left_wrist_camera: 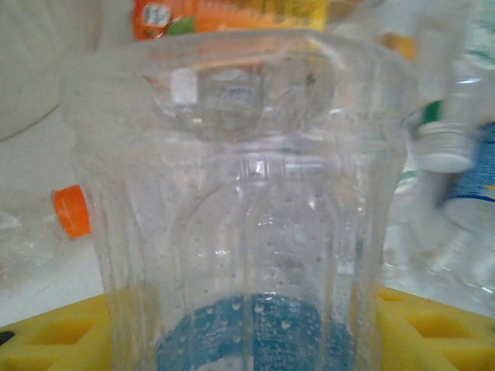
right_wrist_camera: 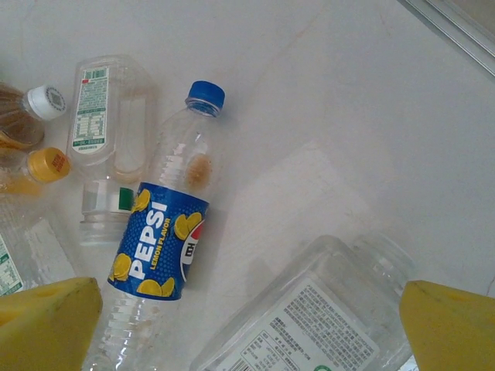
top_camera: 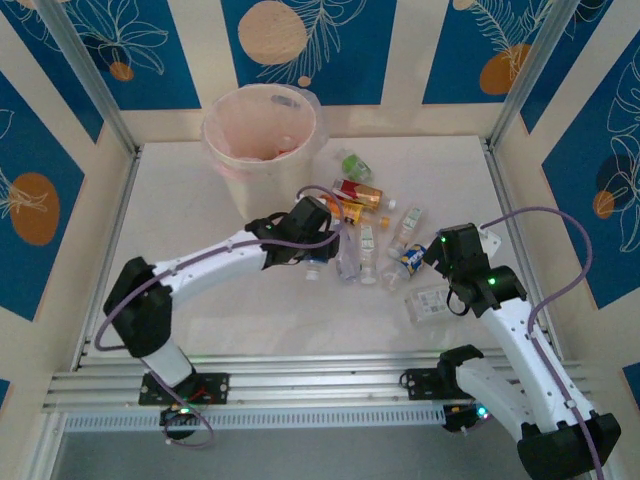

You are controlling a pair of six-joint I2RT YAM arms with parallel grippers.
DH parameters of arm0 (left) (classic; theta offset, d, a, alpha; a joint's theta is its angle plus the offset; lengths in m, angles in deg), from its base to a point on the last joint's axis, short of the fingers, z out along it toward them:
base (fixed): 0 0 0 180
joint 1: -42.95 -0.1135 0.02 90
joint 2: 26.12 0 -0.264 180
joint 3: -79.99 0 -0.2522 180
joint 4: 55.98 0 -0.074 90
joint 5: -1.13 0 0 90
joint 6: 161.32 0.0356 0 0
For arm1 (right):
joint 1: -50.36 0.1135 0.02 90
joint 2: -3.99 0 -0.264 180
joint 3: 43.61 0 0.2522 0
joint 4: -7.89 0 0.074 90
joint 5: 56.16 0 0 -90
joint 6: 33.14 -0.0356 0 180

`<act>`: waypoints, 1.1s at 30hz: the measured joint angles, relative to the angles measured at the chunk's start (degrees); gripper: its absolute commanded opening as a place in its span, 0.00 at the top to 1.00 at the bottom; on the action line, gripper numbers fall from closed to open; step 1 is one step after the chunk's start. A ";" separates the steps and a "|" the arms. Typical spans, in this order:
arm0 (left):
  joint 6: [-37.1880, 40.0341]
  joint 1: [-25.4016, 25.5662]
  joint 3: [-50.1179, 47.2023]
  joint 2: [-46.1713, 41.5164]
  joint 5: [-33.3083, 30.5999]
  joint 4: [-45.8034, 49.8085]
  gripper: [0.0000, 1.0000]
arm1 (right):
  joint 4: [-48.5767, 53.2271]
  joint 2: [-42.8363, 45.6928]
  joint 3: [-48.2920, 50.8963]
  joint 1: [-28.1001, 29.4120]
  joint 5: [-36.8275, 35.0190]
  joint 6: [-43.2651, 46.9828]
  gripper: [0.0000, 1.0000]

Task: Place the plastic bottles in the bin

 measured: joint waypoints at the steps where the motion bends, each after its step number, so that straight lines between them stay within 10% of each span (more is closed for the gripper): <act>1: 0.90 0.07 0.44 -0.94 0.81 0.35 0.37 | -0.15 0.00 0.02 0.00 0.00 0.13 0.01; 17: 20.06 -1.77 26.45 -5.73 2.19 2.23 0.36 | -1.66 0.00 0.04 0.00 1.68 0.85 0.01; 33: 24.70 -24.06 53.18 13.16 5.29 7.32 0.35 | -1.22 0.00 -0.04 0.02 2.58 1.01 0.01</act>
